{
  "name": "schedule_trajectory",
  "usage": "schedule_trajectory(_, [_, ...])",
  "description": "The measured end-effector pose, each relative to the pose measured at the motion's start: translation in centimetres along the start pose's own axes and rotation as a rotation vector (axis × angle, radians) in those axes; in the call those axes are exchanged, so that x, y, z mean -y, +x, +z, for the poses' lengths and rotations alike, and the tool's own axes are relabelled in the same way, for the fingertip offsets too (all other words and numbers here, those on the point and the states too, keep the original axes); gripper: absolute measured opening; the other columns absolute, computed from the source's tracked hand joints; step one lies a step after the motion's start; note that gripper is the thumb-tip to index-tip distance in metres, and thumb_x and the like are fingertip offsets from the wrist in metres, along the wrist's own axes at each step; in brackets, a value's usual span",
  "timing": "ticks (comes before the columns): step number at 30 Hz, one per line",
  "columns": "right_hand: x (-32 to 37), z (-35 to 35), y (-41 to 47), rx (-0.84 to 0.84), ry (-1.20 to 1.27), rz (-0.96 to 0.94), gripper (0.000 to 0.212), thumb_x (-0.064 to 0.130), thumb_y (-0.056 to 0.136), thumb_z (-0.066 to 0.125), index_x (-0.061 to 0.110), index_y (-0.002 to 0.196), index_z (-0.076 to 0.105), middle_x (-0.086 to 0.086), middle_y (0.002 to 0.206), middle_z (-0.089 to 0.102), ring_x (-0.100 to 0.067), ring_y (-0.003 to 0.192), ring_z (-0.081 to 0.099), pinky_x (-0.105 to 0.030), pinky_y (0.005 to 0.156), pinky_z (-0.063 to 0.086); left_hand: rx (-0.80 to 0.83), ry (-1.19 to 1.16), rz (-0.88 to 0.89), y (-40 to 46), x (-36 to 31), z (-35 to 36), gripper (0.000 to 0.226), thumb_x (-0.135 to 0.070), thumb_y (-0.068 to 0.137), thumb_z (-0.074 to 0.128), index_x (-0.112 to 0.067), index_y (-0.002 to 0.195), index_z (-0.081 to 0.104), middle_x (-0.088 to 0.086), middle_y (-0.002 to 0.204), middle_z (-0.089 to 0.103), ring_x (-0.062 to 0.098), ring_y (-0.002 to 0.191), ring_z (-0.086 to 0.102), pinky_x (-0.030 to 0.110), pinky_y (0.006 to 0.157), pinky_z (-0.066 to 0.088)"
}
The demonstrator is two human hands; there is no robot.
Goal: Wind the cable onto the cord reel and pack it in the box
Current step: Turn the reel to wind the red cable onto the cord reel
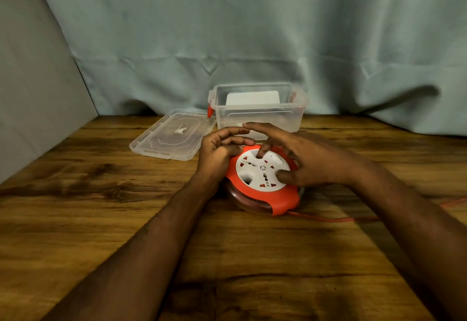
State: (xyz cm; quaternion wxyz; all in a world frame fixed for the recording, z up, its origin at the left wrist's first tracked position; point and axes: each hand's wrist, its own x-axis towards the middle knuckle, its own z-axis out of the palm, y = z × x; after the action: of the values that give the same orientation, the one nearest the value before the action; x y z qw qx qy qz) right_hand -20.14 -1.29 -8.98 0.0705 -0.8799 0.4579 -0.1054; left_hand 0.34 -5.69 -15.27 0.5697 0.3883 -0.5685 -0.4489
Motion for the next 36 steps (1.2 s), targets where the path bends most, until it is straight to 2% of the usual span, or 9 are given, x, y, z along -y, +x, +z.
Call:
schedule_trajectory(4, [-0.1, -0.2, 0.0, -0.011, 0.023, 0.016, 0.117, 0.025, 0.084, 0.083, 0.063, 0.153, -0.004, 0.024, 0.134, 0.063, -0.003, 0.105, 0.061, -0.034, 0.078, 0.062, -0.005, 0.010, 0.005, 0.0, -0.1, -0.1, 0.043, 0.015, 0.083, 0.050, -0.003, 0.118, 0.069, 0.017, 0.101, 0.078, 0.030, 0.098, 0.075, 0.044, 0.088, 0.060])
schedule_trajectory(8, [-0.5, -0.3, -0.1, -0.032, 0.026, 0.016, 0.121, 0.033, 0.077, 0.088, 0.066, 0.151, -0.003, 0.027, 0.124, 0.066, 0.010, 0.083, 0.055, -0.026, 0.072, 0.052, -0.010, -0.001, 0.000, 0.0, -0.1, -0.1, 0.043, 0.016, 0.082, 0.051, -0.003, 0.116, 0.069, 0.017, 0.100, 0.078, 0.030, 0.098, 0.075, 0.042, 0.088, 0.060])
schedule_trajectory(12, [-0.5, -0.2, -0.1, -0.073, 0.008, 0.046, 0.119, 0.049, 0.070, 0.090, 0.064, 0.151, 0.003, 0.023, 0.112, 0.069, 0.002, 0.089, 0.059, -0.031, 0.074, 0.054, -0.010, -0.009, -0.005, -0.1, -0.2, -0.1, 0.043, 0.017, 0.082, 0.050, -0.002, 0.116, 0.069, 0.016, 0.100, 0.078, 0.030, 0.097, 0.075, 0.040, 0.085, 0.061])
schedule_trajectory(17, [0.0, 0.6, 0.1, -0.125, -0.045, 0.060, 0.099, 0.067, 0.069, 0.082, 0.057, 0.147, 0.020, 0.015, 0.082, 0.066, -0.002, 0.075, 0.058, -0.027, 0.061, 0.044, -0.001, -0.010, -0.006, -0.1, -0.2, -0.1, 0.042, 0.015, 0.084, 0.051, -0.003, 0.118, 0.068, 0.016, 0.100, 0.078, 0.029, 0.097, 0.075, 0.040, 0.085, 0.061])
schedule_trajectory(20, [0.3, 1.4, 0.5, -0.159, -0.102, 0.061, 0.080, 0.074, 0.072, 0.075, 0.051, 0.138, 0.035, 0.014, 0.070, 0.057, 0.001, 0.070, 0.051, -0.025, 0.060, 0.038, 0.001, -0.020, -0.014, -0.2, -0.3, 0.0, 0.043, 0.017, 0.084, 0.050, -0.005, 0.115, 0.070, 0.014, 0.097, 0.078, 0.028, 0.091, 0.076, 0.039, 0.080, 0.062])
schedule_trajectory(23, [0.6, 1.9, 0.8, -0.188, -0.131, 0.038, 0.078, 0.075, 0.077, 0.069, 0.045, 0.141, 0.038, 0.019, 0.066, 0.045, 0.006, 0.065, 0.042, -0.026, 0.063, 0.038, 0.010, -0.011, -0.007, -0.2, -0.2, 0.0, 0.043, 0.017, 0.084, 0.050, -0.005, 0.116, 0.070, 0.017, 0.101, 0.077, 0.034, 0.094, 0.075, 0.043, 0.081, 0.063])
schedule_trajectory(27, [0.2, 1.9, 0.8, -0.229, -0.037, 0.010, 0.076, 0.059, 0.082, 0.076, 0.048, 0.143, 0.033, 0.013, 0.069, 0.060, 0.000, 0.061, 0.054, -0.029, 0.060, 0.049, -0.003, -0.023, -0.014, 0.1, 0.1, -0.1, 0.045, 0.018, 0.081, 0.049, -0.003, 0.115, 0.070, 0.021, 0.102, 0.077, 0.035, 0.098, 0.074, 0.045, 0.089, 0.060])
schedule_trajectory(31, [-0.7, 1.5, 0.8, -0.222, 0.234, -0.041, 0.106, 0.000, 0.075, 0.078, 0.050, 0.153, 0.026, 0.013, 0.100, 0.072, -0.008, 0.053, 0.054, -0.028, 0.049, 0.045, 0.011, -0.021, -0.012, 0.1, 0.0, 0.0, 0.044, 0.019, 0.081, 0.049, -0.002, 0.114, 0.070, 0.017, 0.099, 0.078, 0.028, 0.093, 0.075, 0.036, 0.084, 0.061])
schedule_trajectory(36, [-1.3, 1.3, 0.7, -0.040, 0.173, -0.061, 0.120, -0.007, 0.078, 0.074, 0.060, 0.156, 0.011, 0.030, 0.118, 0.070, -0.005, 0.056, 0.054, -0.020, 0.049, 0.045, 0.046, -0.008, 0.005, 0.0, 0.0, 0.0, 0.043, 0.017, 0.084, 0.049, -0.004, 0.115, 0.070, 0.018, 0.102, 0.077, 0.030, 0.096, 0.075, 0.039, 0.087, 0.061])
